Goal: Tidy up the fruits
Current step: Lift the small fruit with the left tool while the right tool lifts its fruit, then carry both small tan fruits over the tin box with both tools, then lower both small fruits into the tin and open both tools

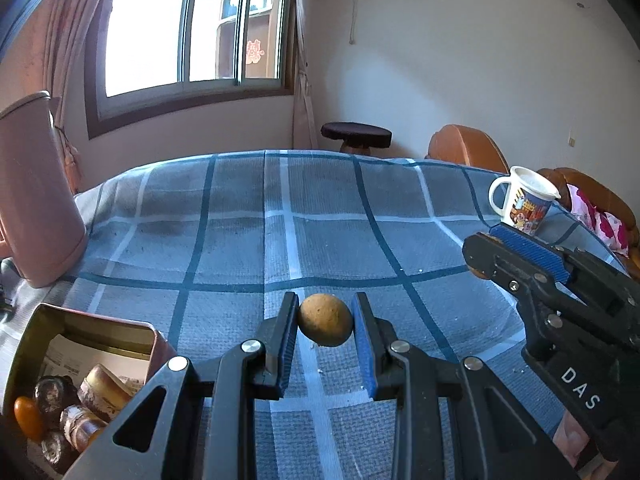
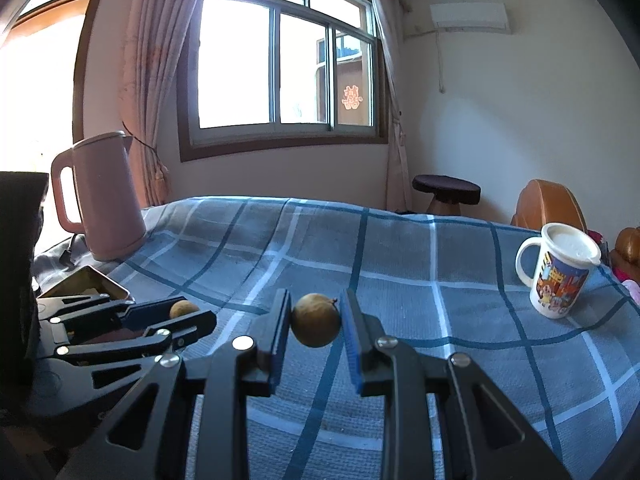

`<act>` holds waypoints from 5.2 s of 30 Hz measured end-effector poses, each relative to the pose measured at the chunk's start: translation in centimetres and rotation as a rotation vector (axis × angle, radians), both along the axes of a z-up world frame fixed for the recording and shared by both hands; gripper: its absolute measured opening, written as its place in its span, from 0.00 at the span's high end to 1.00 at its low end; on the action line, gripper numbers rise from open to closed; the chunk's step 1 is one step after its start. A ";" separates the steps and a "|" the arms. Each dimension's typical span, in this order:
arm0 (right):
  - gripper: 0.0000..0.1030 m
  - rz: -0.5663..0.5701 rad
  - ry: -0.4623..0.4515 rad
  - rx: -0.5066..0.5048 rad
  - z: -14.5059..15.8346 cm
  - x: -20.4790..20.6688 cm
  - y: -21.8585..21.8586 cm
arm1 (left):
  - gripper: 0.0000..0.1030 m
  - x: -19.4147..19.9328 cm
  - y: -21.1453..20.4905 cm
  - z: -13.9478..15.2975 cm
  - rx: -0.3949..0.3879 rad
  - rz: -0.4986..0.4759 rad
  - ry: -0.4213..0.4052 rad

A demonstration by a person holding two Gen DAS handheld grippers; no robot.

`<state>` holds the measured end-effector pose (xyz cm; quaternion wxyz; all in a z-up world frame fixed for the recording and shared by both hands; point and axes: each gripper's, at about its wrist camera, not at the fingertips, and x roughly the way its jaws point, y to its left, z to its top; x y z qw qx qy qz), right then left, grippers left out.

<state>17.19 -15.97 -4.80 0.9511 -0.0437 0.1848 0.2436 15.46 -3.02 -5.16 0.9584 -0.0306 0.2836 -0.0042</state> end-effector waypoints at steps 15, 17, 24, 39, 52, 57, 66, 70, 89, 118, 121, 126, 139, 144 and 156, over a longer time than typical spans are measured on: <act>0.72 0.006 -0.048 0.014 0.2 -1.1 -0.4 | 0.72 -1.7 -0.2 0.8 0.024 0.019 -0.086; 0.72 0.006 -0.054 0.016 0.2 -1.2 -0.4 | 0.72 -1.9 -0.3 0.9 0.028 0.020 -0.098; 0.72 0.007 -0.071 0.023 0.3 -1.7 -0.7 | 0.72 -2.8 -0.6 1.2 0.046 0.024 -0.139; 0.72 0.001 -0.116 0.028 0.5 -3.1 -1.0 | 0.72 -4.6 -0.7 1.5 0.060 0.030 -0.198; 0.72 0.004 -0.123 0.031 0.6 -4.0 -1.2 | 0.72 -5.6 -0.7 1.7 0.066 0.015 -0.204; 0.72 0.010 -0.128 0.027 0.6 -4.3 -1.1 | 0.72 -6.2 -0.5 1.7 0.064 0.009 -0.209; 0.72 0.030 -0.146 0.006 0.6 -5.7 -0.2 | 0.72 -7.5 0.0 1.8 0.058 0.005 -0.215; 0.72 0.041 -0.152 -0.004 0.7 -6.2 0.3 | 0.72 -8.0 0.3 1.8 0.054 0.005 -0.217; 0.72 0.095 -0.172 -0.015 0.6 -8.1 2.4 | 0.72 -10.3 1.7 1.9 0.036 0.025 -0.231; 0.72 0.193 -0.199 -0.041 1.5 -10.3 6.5 | 0.72 -13.6 6.3 2.9 -0.003 0.093 -0.251; 0.72 0.206 -0.204 -0.046 1.7 -10.5 7.3 | 0.72 -14.1 6.9 3.1 -0.007 0.105 -0.256; 0.72 0.232 -0.213 -0.055 2.1 -10.9 8.6 | 0.72 -14.6 8.0 3.3 -0.012 0.129 -0.260; 0.72 0.292 -0.216 -0.067 2.3 -11.9 11.4 | 0.72 -15.4 11.2 3.4 -0.015 0.189 -0.251; 0.72 0.314 -0.211 -0.067 2.4 -12.2 12.4 | 0.72 -15.5 12.1 3.1 -0.017 0.208 -0.240; 0.72 0.357 -0.190 -0.071 1.8 -12.5 14.4 | 0.72 -15.8 14.1 2.6 -0.007 0.254 -0.220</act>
